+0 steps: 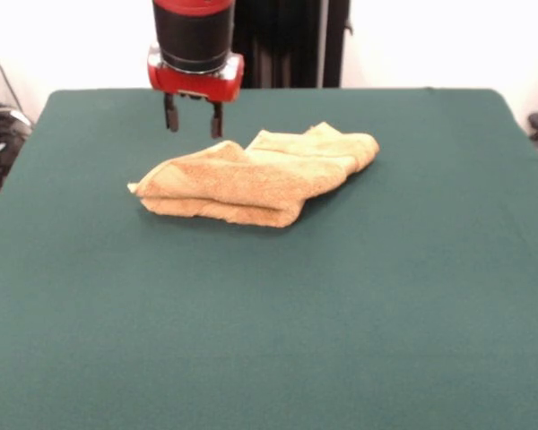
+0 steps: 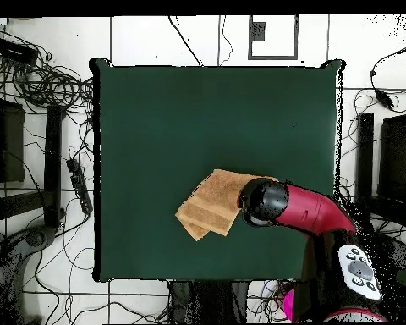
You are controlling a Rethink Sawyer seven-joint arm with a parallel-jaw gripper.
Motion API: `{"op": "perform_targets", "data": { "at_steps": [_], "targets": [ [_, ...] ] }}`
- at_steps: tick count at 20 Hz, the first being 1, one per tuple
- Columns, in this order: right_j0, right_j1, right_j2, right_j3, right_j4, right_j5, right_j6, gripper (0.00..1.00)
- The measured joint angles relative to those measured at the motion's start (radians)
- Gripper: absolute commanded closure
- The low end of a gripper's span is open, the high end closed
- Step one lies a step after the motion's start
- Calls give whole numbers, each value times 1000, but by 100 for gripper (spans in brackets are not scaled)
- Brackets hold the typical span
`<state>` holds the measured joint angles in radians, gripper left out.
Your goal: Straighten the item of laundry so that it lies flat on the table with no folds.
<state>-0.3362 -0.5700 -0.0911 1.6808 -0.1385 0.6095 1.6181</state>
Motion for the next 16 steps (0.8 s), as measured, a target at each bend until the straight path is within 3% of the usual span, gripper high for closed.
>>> {"op": "perform_targets", "data": {
  "at_steps": [7, 16],
  "targets": [
    [-29, 2, -6, -24, 0, 153, 0, 0],
    [-102, 2, -4, -26, 0, 152, 0, 0]
  ]
}}
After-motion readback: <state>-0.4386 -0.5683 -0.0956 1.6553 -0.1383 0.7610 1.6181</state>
